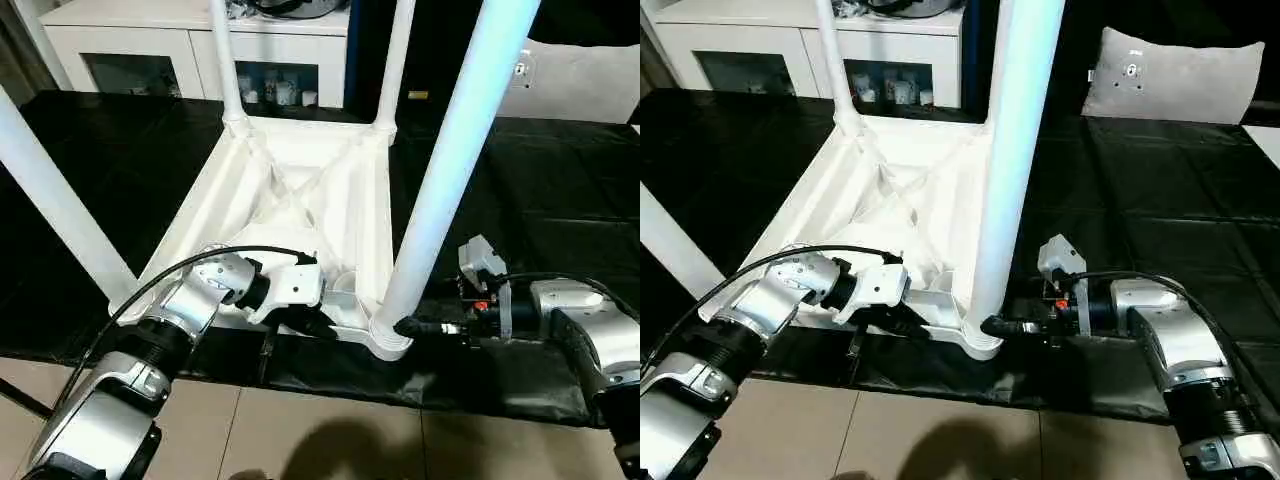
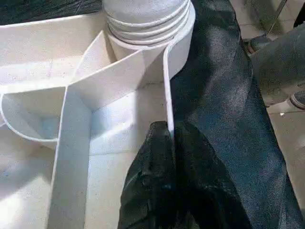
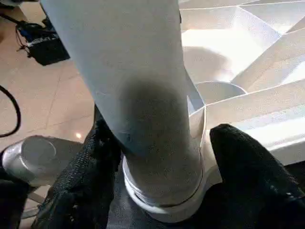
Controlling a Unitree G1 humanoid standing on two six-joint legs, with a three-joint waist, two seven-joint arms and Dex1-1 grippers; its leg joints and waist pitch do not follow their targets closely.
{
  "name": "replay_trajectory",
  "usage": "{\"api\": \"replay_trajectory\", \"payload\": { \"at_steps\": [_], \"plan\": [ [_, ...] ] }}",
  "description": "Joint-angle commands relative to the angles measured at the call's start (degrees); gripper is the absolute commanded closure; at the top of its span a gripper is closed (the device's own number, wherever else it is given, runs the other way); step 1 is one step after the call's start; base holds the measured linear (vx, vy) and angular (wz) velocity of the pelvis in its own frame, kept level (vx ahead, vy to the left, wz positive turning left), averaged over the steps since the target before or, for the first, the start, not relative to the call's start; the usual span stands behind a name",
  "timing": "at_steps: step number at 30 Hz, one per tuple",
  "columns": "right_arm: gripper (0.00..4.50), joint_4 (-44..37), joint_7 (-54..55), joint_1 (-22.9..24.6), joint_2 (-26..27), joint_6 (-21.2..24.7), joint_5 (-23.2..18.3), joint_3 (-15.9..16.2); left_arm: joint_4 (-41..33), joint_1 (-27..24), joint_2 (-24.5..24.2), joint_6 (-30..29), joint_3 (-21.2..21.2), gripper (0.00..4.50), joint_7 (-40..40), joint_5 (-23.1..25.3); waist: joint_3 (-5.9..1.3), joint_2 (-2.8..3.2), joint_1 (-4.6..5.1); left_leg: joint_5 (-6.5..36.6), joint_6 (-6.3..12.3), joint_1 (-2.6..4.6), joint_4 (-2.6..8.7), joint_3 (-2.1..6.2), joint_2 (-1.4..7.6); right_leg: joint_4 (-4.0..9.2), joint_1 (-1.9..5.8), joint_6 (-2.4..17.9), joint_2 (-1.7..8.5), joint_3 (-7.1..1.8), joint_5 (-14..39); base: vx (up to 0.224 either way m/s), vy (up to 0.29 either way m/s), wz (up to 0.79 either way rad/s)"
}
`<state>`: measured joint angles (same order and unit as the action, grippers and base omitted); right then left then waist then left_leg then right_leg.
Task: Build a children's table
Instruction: Rotate leg to tighten
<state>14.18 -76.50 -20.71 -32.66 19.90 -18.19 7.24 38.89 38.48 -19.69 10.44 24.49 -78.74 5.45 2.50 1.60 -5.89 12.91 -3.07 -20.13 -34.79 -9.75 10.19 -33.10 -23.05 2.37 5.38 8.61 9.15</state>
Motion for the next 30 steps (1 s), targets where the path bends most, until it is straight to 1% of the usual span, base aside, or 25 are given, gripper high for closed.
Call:
{"api": "replay_trajectory", "payload": {
  "at_steps": [1,3,5,7,9,10,12,13,14,15,16,17,18,19,20,21,22,23,24,25,26,27,28,29,30],
  "plan": [
    [1.69,-1.1,-1.1,0.0,-0.2,1.0,-1.2,0.1,-0.2,0.1,0.6,2.2,2.7,4.50,-3.6,0.8,-4.16,-0.82,0.14,2.1,6.62,-0.20,3.61,0.86,3.73,3.17,3.89,9.1,4.52,-4.03,12.2,0.000,0.000,0.00],
    [1.76,-1.3,-1.7,0.3,-0.1,1.6,-1.7,0.3,-0.2,0.1,0.6,2.3,2.7,4.50,-3.6,0.8,-4.17,-0.79,0.05,2.1,6.75,-0.18,3.59,0.86,3.76,3.18,3.90,9.1,4.55,-4.02,12.2,0.000,0.000,0.00],
    [2.10,-1.2,-2.0,0.5,0.2,2.0,-1.7,0.5,0.0,0.1,0.6,2.4,2.8,4.50,-3.6,0.9,-4.15,-0.83,-0.09,2.3,6.50,-0.17,3.62,0.84,3.71,3.29,3.88,8.8,4.56,-3.99,12.9,0.000,0.000,0.00],
    [2.17,-1.1,-2.1,0.5,0.3,2.4,-1.8,0.6,0.1,0.0,0.5,2.3,2.8,4.50,-3.6,1.0,-4.10,-0.78,-0.17,2.6,6.29,-0.09,3.67,0.85,3.74,3.38,3.83,8.6,4.54,-3.97,13.6,0.000,0.000,0.00],
    [2.39,-1.2,-2.1,0.6,0.2,2.8,-2.2,0.8,0.1,-0.1,0.5,2.1,2.7,4.50,-3.5,0.9,-4.05,-0.84,-0.21,2.9,5.85,-0.11,3.70,0.82,3.67,3.52,3.84,8.2,4.56,-3.97,14.5,0.000,0.000,0.00],
    [2.39,-1.4,-2.1,0.7,0.3,3.0,-2.3,0.9,0.1,-0.1,0.5,1.9,2.6,4.50,-3.5,0.7,-4.12,-0.84,-0.22,2.9,5.70,-0.07,3.69,0.82,3.66,3.50,3.87,8.0,4.57,-3.98,14.7,0.000,0.000,0.00],
    [2.44,-2.1,-1.8,1.1,0.7,3.9,-2.9,0.7,-0.1,-0.5,0.8,0.4,2.1,4.50,-3.2,0.1,-4.12,-0.85,-0.23,2.5,5.75,-0.14,3.69,0.85,3.68,3.41,3.89,8.0,4.53,-3.99,14.1,0.000,0.000,0.00],
    [2.47,-3.3,0.0,1.7,1.6,5.2,-3.4,0.2,-0.6,-0.8,1.3,-2.2,1.5,4.50,-1.3,0.2,-4.11,-0.78,-0.27,2.2,5.81,-0.08,3.68,0.87,3.75,3.34,3.82,8.2,4.52,-4.00,13.6,0.000,0.000,0.00],
    [2.48,-3.5,0.4,1.8,1.7,5.4,-3.5,0.2,-0.7,-0.8,1.3,-2.6,1.4,4.50,-1.0,0.2,-4.08,-0.83,-0.23,2.2,5.75,-0.10,3.73,0.86,3.75,3.38,3.88,8.1,4.51,-4.03,13.6,0.000,0.000,0.00],
    [2.48,-4.6,5.2,1.9,3.5,7.3,-2.8,-0.4,-1.7,-1.2,2.5,-6.1,0.5,4.50,1.1,-0.4,-3.97,-0.85,-0.16,2.6,5.57,-0.12,3.77,0.81,3.65,3.57,3.86,8.0,4.52,-4.00,14.6,0.000,0.000,0.00],
    [2.48,-4.6,5.3,1.9,3.5,7.3,-2.8,-0.4,-1.7,-1.2,2.5,-6.2,0.4,4.50,1.2,-0.4,-3.88,-0.77,-0.10,3.2,5.23,-0.05,3.88,0.80,3.71,3.65,3.83,7.9,4.60,-3.99,15.5,0.000,0.000,0.00],
    [2.48,-4.9,11.5,1.3,6.1,8.5,-1.5,-1.5,-3.0,-1.7,3.8,-9.4,-0.5,4.50,3.2,-1.2,-3.75,-0.51,0.04,4.5,4.42,0.11,3.97,0.84,3.58,4.02,3.79,7.2,4.57,-3.86,18.3,0.000,0.000,0.00],
    [2.48,-4.6,16.8,0.5,8.3,9.3,-0.4,-2.5,-3.7,-2.0,5.0,-11.5,-1.1,4.50,4.9,-1.7,-3.50,-0.65,0.50,5.6,3.27,0.17,4.20,0.89,3.47,4.49,3.60,6.5,4.54,-3.79,20.7,0.000,0.000,0.00],
    [2.48,-4.6,16.8,0.5,8.3,9.3,-0.4,-2.5,-3.7,-2.0,5.0,-11.5,-1.1,4.50,4.9,-1.7,-3.44,-0.72,0.84,6.5,2.66,0.11,4.21,0.89,3.18,4.77,3.72,5.8,4.51,-3.60,22.7,0.000,0.000,0.00],
    [2.48,-4.1,20.6,-0.2,9.9,10.2,0.3,-3.3,-4.0,-2.1,5.8,-12.3,-1.3,4.50,6.3,-1.7,-3.38,-0.88,1.37,7.5,2.18,0.11,4.09,0.88,2.65,5.49,3.89,3.9,4.45,-3.25,26.6,0.000,0.000,0.00],
    [2.48,-3.8,23.6,-0.7,11.2,10.9,0.8,-4.0,-4.1,-2.1,6.7,-13.1,-1.5,4.50,7.6,-1.6,-3.28,-0.88,1.64,7.7,2.11,0.02,4.07,0.88,2.53,5.67,3.88,3.2,4.42,-3.20,27.9,0.000,0.000,0.00],
    [2.48,-3.6,25.1,-1.0,11.9,11.2,1.1,-4.3,-4.1,-2.1,7.1,-13.5,-1.5,4.50,8.2,-1.6,-3.22,-0.83,2.19,8.4,2.01,0.12,3.99,0.88,2.36,6.08,3.64,2.3,4.25,-3.04,29.6,0.000,0.000,0.00],
    [2.48,-2.7,32.9,-2.4,15.3,12.9,2.4,-6.0,-4.3,-2.0,9.4,-15.5,-1.9,4.50,12.0,-1.2,-3.14,-0.95,3.07,9.1,1.69,-0.14,3.96,1.08,2.20,6.32,3.78,1.3,4.11,-2.68,31.1,0.000,0.000,0.00],
    [2.48,-2.7,32.9,-2.4,15.3,12.9,2.4,-6.0,-4.3,-2.0,9.4,-15.5,-1.9,4.50,12.0,-1.2,-3.15,-0.84,3.38,9.3,1.59,-0.20,3.93,1.14,2.13,6.43,3.79,0.9,4.07,-2.49,31.6,0.000,0.000,0.00],
    [2.48,-2.1,39.5,-3.3,18.1,14.0,4.0,-7.2,-4.2,-1.5,11.9,-17.8,-2.7,4.50,16.3,-0.5,-3.14,-0.97,4.19,10.1,1.46,-0.15,3.72,1.16,1.91,6.81,3.58,0.1,3.97,-2.21,32.5,0.000,0.000,0.00],
    [2.49,-1.7,42.4,-3.6,19.4,13.8,4.7,-7.8,-3.9,-1.0,13.2,-18.6,-3.2,4.50,18.7,-0.1,-3.14,-0.71,4.78,10.2,1.21,-0.12,3.57,1.12,1.77,6.98,3.40,-0.2,3.85,-2.00,32.9,0.000,0.000,0.00],
    [2.49,-1.4,45.9,-4.0,21.1,13.5,5.7,-8.6,-3.6,-0.4,14.8,-19.7,-3.9,4.50,21.8,0.2,-3.20,-0.80,5.04,10.4,1.29,-0.13,3.50,1.20,1.67,7.11,3.39,-0.4,3.81,-1.83,33.2,0.000,0.000,0.00],
    [2.49,-1.1,47.7,-4.2,21.9,13.4,6.1,-9.0,-3.2,0.0,15.7,-20.3,-4.4,4.50,23.7,0.2,-3.33,-0.74,5.59,10.4,1.76,-0.09,3.42,1.16,1.58,7.20,3.37,-0.4,3.82,-1.85,32.7,0.000,0.000,0.00],
    [2.49,-1.1,47.7,-4.2,21.9,13.4,6.1,-9.0,-3.2,0.0,15.7,-20.3,-4.4,4.50,23.7,0.2,-3.50,-0.62,5.87,9.7,2.57,-0.42,3.53,1.26,1.72,7.00,3.58,0.0,3.77,-2.04,30.7,0.000,0.000,0.00],
    [2.49,-0.8,49.3,-4.4,22.5,12.9,6.5,-9.3,-2.9,0.3,16.5,-20.8,-4.9,4.50,25.1,0.3,-3.62,-0.67,5.97,9.2,2.98,-0.55,3.54,1.30,1.77,6.82,3.65,0.4,3.78,-2.14,29.3,0.000,0.000,0.00]
  ]
}}
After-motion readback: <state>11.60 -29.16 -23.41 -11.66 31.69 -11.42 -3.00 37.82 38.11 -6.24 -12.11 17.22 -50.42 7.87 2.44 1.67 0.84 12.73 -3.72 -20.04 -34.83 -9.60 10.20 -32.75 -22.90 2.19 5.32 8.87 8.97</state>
